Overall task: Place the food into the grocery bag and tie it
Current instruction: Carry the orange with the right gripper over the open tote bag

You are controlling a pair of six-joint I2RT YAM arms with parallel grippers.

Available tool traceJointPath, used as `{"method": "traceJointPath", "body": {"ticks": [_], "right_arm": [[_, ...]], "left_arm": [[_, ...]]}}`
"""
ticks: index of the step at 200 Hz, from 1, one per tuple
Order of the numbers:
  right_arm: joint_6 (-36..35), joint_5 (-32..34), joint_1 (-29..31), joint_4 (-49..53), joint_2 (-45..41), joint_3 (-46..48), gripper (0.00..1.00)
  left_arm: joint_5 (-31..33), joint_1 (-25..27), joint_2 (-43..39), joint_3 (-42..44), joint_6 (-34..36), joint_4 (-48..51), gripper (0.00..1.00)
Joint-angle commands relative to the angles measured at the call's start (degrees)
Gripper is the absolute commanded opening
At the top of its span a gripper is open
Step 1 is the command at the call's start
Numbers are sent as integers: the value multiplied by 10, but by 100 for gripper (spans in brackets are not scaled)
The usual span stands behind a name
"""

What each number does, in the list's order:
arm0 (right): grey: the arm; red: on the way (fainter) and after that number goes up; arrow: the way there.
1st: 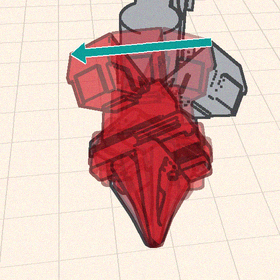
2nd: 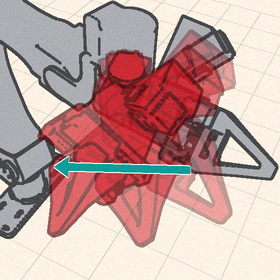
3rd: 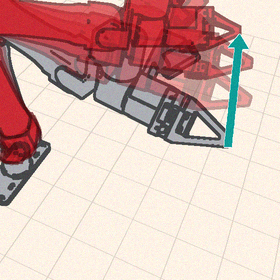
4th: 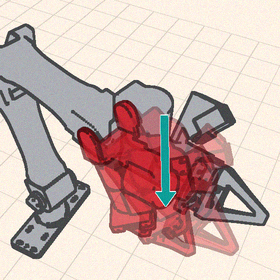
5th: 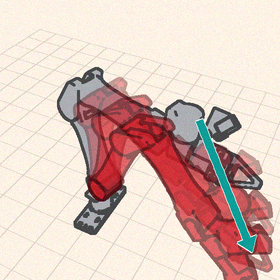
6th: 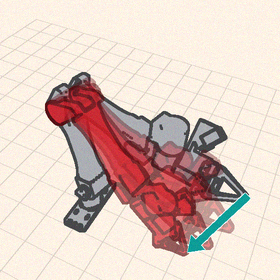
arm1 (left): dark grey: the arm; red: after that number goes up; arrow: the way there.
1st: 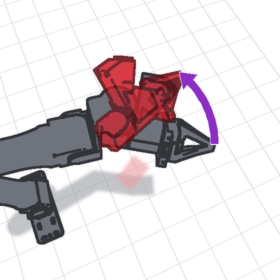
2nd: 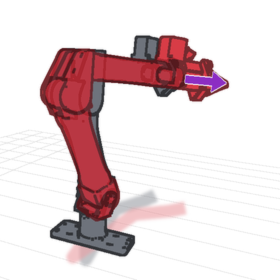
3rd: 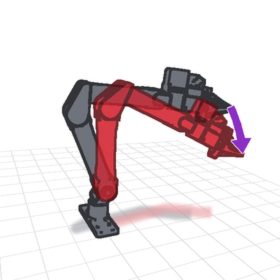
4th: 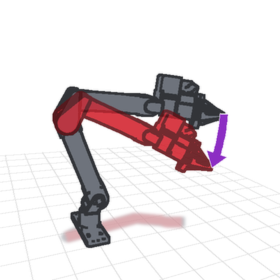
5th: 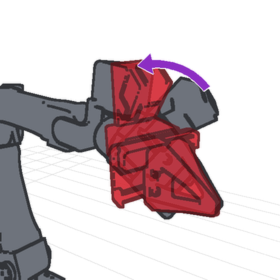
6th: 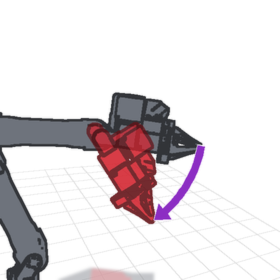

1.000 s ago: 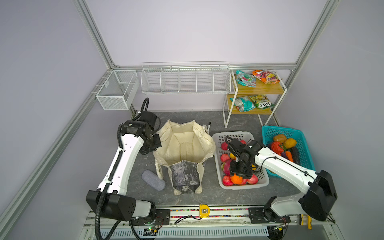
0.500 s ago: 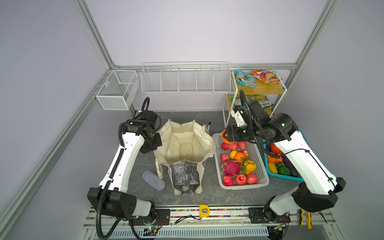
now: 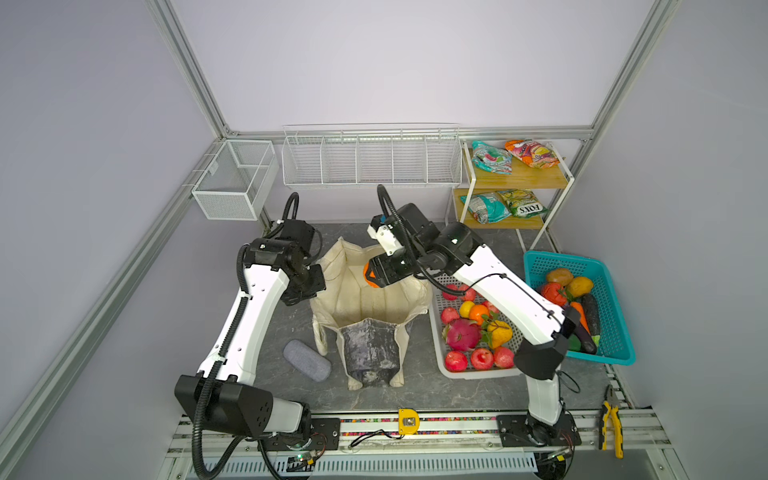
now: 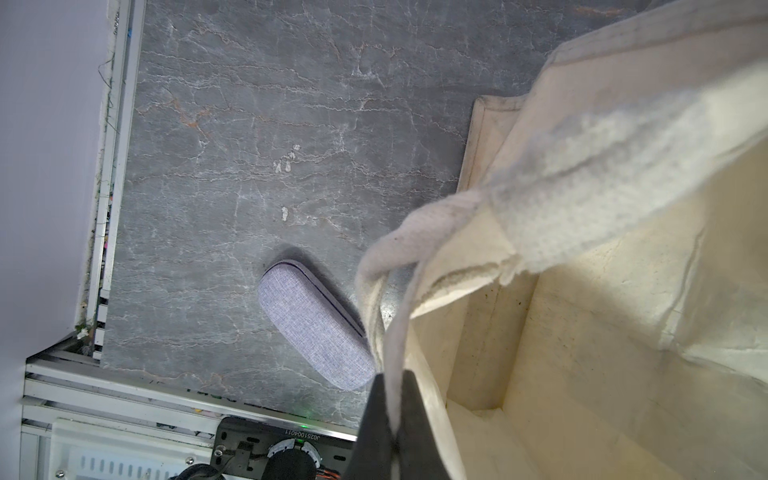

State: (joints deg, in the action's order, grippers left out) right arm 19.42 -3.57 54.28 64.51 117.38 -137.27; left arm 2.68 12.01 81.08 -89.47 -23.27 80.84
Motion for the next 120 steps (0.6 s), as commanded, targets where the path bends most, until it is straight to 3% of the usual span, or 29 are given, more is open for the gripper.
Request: {"method": "traceJointPath", "body": {"ticks": [1, 45, 120], "right_arm": [[-30, -12, 11, 11, 37, -28, 62], [-49, -6, 22, -38, 84, 2, 60], [-71, 20, 23, -214, 81, 166, 58]], "left_arm": [[-5, -1, -2, -15, 8, -9, 0], [-10, -1, -10, -9, 2, -14, 0], [-22, -1, -31, -4, -17, -22, 0]]}}
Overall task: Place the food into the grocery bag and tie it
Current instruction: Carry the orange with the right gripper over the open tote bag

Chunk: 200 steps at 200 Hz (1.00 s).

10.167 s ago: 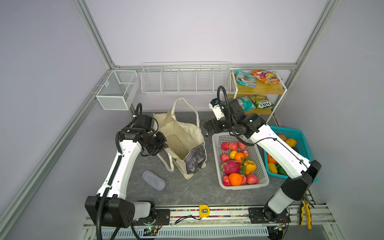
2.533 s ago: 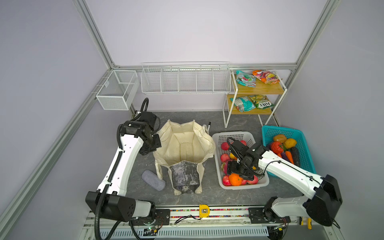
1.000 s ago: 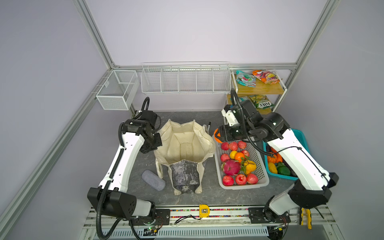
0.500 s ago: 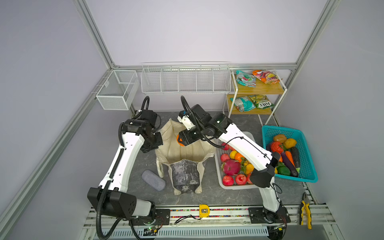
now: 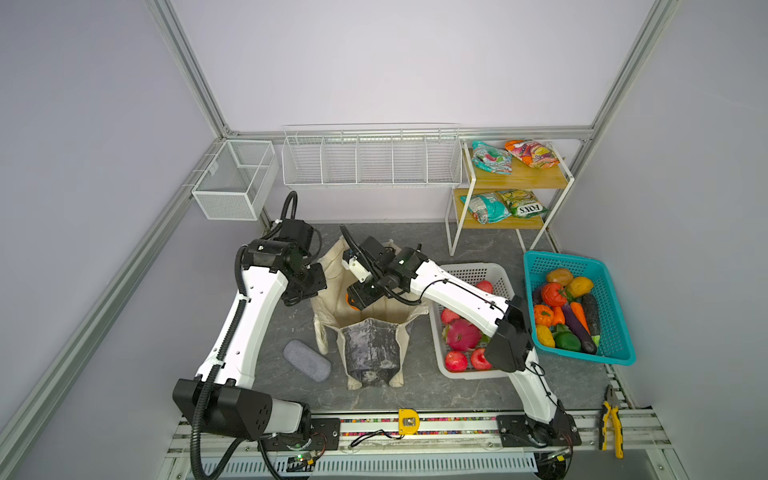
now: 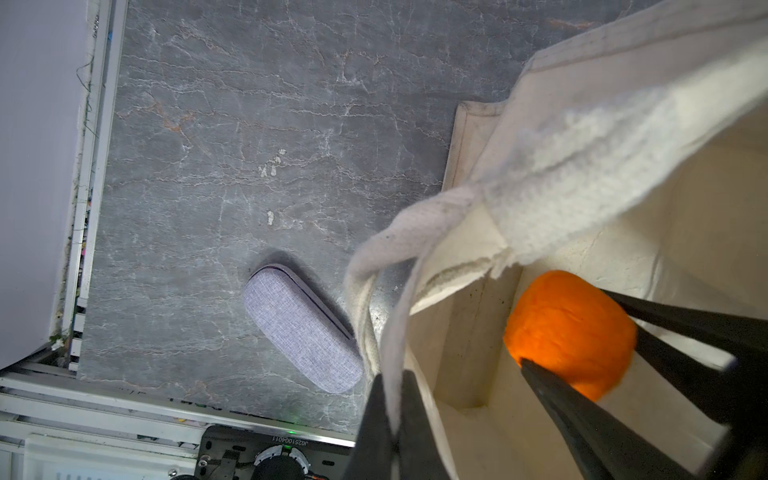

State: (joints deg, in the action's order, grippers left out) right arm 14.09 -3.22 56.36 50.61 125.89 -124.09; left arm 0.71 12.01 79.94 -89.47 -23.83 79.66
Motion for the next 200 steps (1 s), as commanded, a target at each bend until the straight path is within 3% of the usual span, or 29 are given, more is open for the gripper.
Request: {"method": "traceJointPath", "body": {"ticks": [1, 47, 139, 200], "right_arm": [[-18, 17, 2, -76, -4, 36, 58], [-9, 50, -3, -131, -1, 95, 58], [44, 72, -16, -104, 64, 89, 61], [59, 82, -15, -96, 65, 96, 85]], "left_arm": [[-3, -1, -20, -3, -12, -10, 0], [1, -1, -38, 0, -21, -14, 0], [11, -1, -67, 30, -18, -15, 0], [1, -1, -73, 36, -21, -28, 0]]}}
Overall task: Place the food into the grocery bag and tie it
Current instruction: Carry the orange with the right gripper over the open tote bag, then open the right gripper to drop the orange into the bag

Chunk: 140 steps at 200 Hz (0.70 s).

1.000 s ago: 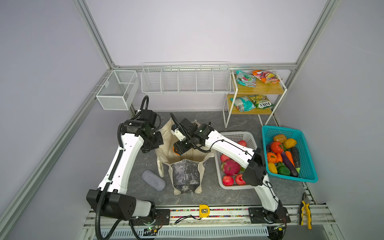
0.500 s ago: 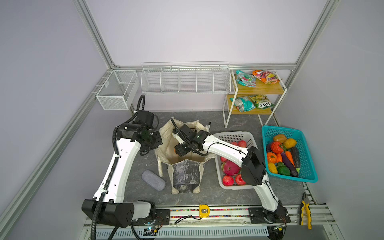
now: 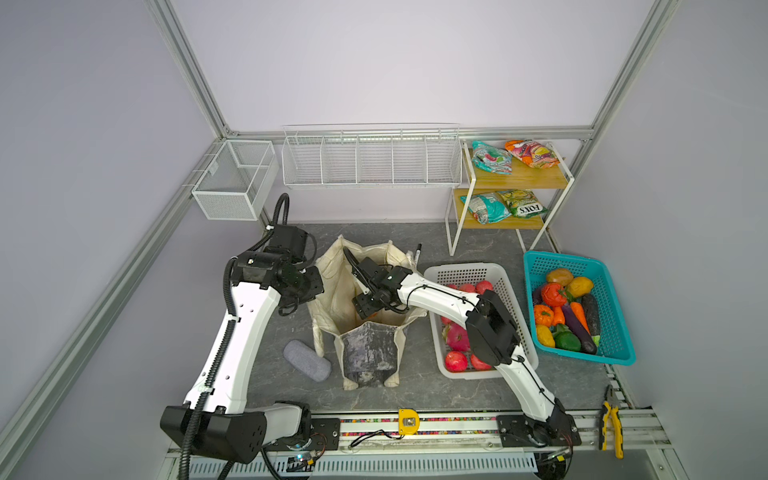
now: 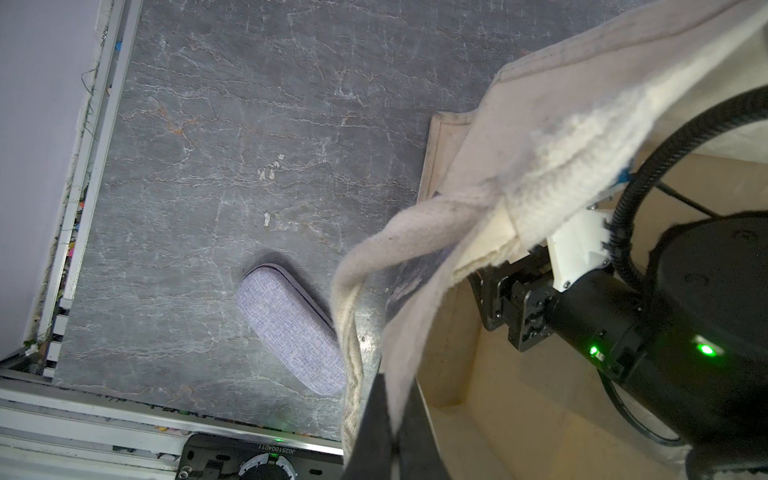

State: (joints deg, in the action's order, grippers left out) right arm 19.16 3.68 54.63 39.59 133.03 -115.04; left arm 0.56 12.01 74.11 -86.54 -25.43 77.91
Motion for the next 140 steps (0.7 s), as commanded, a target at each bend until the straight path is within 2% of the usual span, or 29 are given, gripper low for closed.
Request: {"method": "traceJointPath", "body": {"ticks": [1, 25, 35, 50, 93, 140], "right_arm": [[9, 13, 2, 14, -7, 5, 85], [6, 29, 3, 18, -24, 4, 92], [7, 39, 3, 19, -34, 3, 100], [9, 55, 4, 24, -50, 0, 88], [32, 90, 8, 73, -111, -18, 88], [9, 104, 16, 94, -231, -10, 88]], "left_arm": [[2, -1, -15, 8, -5, -11, 0], [-10, -1, -21, 20, -10, -24, 0], [-15, -1, -23, 25, -11, -29, 0], [-23, -1, -27, 31, -12, -36, 0], [-53, -1, -41, 57, -12, -56, 0], [-63, -1, -53, 70, -13, -71, 0]]}}
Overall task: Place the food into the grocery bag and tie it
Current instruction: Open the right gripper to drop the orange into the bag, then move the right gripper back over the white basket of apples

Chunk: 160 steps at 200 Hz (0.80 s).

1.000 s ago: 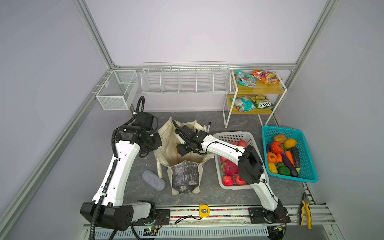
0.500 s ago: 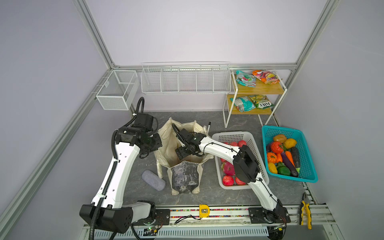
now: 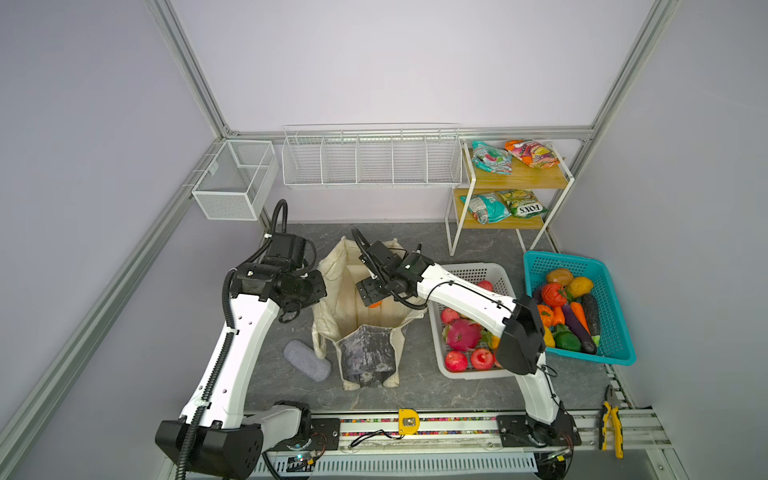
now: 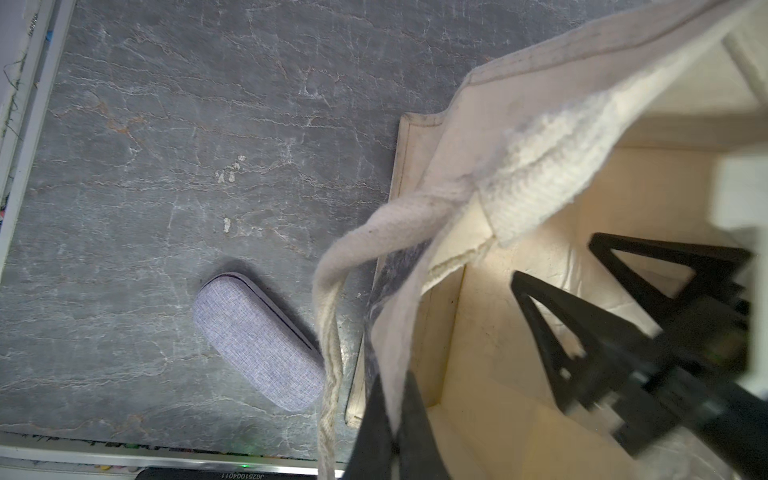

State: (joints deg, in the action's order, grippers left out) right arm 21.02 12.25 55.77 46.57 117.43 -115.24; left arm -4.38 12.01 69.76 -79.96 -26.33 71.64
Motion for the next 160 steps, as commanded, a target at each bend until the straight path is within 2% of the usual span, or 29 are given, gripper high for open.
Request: {"method": "traceJointPath", "body": {"ticks": [1, 48, 92, 160], "right_arm": [[-10, 18, 5, 24, -77, -7, 88], [-55, 18, -7, 7, -207, 59, 88], [-52, 4, -71, -57, -320, 195, 89], [-65, 9, -162, -31, -359, 280, 91]], "left_arm": [[-14, -1, -9, 4, -4, -9, 0], [-2, -1, 13, -23, -5, 3, 0], [13, -1, 32, -41, -8, 14, 0], [14, -1, 30, -53, -32, 33, 0]]}}
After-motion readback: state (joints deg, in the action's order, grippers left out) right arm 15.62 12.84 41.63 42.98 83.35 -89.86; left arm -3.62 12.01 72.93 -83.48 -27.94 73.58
